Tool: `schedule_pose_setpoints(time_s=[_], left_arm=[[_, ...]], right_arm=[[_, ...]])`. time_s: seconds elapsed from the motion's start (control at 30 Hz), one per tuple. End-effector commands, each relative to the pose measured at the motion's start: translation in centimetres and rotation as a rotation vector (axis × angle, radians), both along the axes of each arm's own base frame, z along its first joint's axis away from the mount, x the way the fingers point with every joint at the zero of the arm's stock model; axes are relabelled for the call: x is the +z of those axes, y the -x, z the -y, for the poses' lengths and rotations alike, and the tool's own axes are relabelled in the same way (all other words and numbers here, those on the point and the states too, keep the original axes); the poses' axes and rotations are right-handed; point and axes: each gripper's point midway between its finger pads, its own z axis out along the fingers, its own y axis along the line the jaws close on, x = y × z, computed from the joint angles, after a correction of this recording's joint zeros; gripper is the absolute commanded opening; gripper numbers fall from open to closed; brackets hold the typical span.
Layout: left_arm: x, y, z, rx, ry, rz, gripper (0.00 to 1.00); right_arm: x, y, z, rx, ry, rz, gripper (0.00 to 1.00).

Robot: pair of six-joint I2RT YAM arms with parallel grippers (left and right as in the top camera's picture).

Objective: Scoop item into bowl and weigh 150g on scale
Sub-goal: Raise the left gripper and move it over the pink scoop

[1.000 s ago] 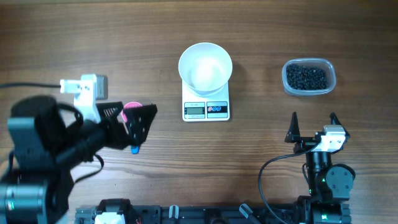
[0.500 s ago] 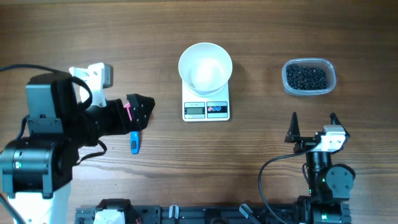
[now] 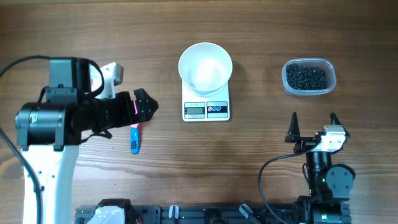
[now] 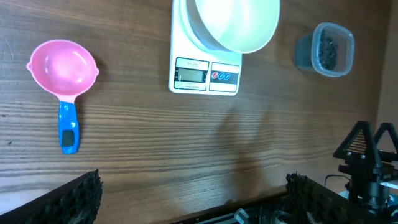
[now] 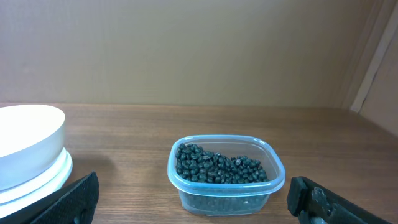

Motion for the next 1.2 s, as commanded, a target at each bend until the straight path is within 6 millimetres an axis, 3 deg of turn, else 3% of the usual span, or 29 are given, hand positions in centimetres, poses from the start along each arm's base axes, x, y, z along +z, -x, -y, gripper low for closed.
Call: schedule_pose_setpoints(time_s=[0.0, 0.3, 1.17], left_arm=[[-1.6, 0.0, -0.1, -0.017, -0.021, -0.049, 1.0], [-3.5, 0.2, -0.1, -0.016, -0.025, -0.097, 1.0], [-3.7, 0.2, -0.1, 0.015, -0.013, -0.115, 1.0]], right_arm=[[-0.1, 0.0, -0.3, 0.018, -0.015, 0.001, 1.0], [-0.1, 0.0, -0.3, 0.018, -0.015, 0.001, 1.0], [-0.1, 0.0, -0.3, 0.018, -0.015, 0.001, 1.0]])
